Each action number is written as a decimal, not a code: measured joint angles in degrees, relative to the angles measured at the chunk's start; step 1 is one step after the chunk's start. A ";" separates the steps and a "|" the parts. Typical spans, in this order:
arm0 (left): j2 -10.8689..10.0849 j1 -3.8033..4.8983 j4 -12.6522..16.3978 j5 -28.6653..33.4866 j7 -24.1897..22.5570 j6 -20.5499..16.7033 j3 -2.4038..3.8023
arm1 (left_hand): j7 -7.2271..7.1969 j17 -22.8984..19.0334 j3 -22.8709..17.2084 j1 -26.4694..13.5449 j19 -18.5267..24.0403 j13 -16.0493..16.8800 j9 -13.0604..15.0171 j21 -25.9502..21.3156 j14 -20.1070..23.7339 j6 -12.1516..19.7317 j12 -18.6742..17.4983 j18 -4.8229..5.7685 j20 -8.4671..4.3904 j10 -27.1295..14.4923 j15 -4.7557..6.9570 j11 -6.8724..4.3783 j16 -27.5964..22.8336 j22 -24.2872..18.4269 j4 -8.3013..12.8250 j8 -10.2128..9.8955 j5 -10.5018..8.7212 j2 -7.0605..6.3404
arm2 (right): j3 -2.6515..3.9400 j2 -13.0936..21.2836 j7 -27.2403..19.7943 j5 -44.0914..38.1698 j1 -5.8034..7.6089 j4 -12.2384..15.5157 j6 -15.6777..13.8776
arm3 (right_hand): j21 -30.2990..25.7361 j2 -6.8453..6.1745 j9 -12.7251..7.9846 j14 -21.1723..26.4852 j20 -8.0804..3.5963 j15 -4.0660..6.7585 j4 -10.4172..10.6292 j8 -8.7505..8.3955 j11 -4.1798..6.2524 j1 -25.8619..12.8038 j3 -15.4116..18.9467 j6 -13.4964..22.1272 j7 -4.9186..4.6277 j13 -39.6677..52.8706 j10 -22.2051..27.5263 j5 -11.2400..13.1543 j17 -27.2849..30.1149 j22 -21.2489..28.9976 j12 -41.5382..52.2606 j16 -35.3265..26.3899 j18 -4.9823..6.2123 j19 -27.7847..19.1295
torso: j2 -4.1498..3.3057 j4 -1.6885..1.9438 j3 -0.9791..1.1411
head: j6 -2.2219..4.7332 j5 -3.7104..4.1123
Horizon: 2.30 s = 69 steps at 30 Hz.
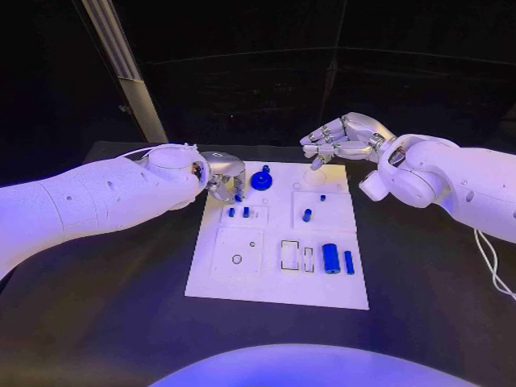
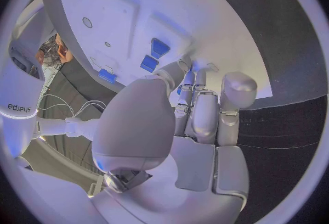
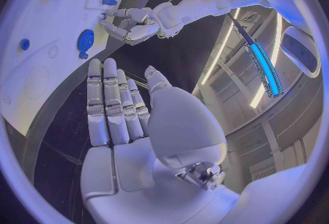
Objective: Assemble the parts on the task board
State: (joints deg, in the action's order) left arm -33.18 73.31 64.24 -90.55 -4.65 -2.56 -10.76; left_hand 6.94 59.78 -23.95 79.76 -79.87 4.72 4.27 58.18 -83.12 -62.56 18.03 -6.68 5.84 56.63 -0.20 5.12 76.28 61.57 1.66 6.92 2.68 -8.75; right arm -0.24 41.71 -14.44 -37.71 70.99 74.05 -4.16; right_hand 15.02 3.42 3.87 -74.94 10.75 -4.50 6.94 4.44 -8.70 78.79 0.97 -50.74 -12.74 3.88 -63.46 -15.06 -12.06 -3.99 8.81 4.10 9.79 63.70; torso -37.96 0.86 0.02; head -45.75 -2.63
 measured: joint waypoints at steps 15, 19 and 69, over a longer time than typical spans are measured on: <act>0.33 -0.18 0.25 -2.41 1.02 -1.15 -0.20 | 0.42 -0.13 1.89 -1.25 0.00 0.07 -0.32 0.00 0.00 0.42 0.48 -0.01 0.00 0.33 0.00 -0.12 0.00 -0.07 -0.78 -0.44 0.01 -0.41 | 0.00 -0.02 0.02 0.00 0.00 -0.01 0.00 | 0.00 0.00 0.00 0.00 0.00 0.00 0.00 0.00 0.00 0.00 0.00 0.00 0.00 0.00 0.00 0.00 -0.01 0.00 0.00 0.00 0.00 0.00 | 0.04 0.02 0.02 | -0.01 0.03; 0.36 -0.26 0.27 -2.77 1.17 -1.47 -0.23 | 0.00 0.29 1.89 -0.65 -0.05 0.46 -0.12 0.13 -0.21 -0.64 1.54 -0.01 -0.05 1.62 0.20 -0.77 0.44 0.35 -0.79 -0.26 0.00 0.68 | 0.00 0.00 0.02 0.00 0.00 0.03 0.00 | 0.00 0.00 0.00 0.00 0.00 0.00 0.00 0.00 0.00 0.00 0.00 0.00 0.00 0.00 0.00 0.00 -0.01 0.00 0.00 0.00 0.00 0.00 | 0.04 0.02 0.03 | 0.08 -0.04; -3.94 -1.41 3.55 -3.53 0.86 -8.33 -0.15 | 0.11 0.81 0.80 -1.23 -0.63 0.59 -0.29 1.41 -0.52 -1.93 2.49 -0.01 -1.03 3.87 1.33 -1.43 0.89 1.73 -1.61 -0.41 -0.19 3.64 | 0.00 0.19 0.04 -0.05 0.00 0.02 -0.01 | 0.01 0.24 0.00 0.00 0.00 0.00 0.00 0.20 0.21 -0.24 0.00 0.00 0.00 0.00 0.21 0.00 0.04 0.00 0.00 0.00 0.00 0.00 | 0.05 0.08 0.02 | 0.91 -0.35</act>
State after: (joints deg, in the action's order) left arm -37.12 71.90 67.79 -94.07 -3.80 -10.89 -10.91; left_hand 7.05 60.58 -23.15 78.53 -80.50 5.31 3.99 59.59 -83.64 -64.49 20.51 -6.69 4.81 60.50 1.13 3.69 77.17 63.30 0.05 6.51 2.48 -5.11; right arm -0.24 41.90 -14.41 -37.76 70.99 74.07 -4.16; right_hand 15.02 3.66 3.88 -74.94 10.75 -4.50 6.94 4.65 -8.49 78.54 0.97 -50.74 -12.74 3.88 -63.24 -15.06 -12.02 -3.99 8.81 4.10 9.79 63.70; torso -37.90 0.94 0.04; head -44.84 -2.98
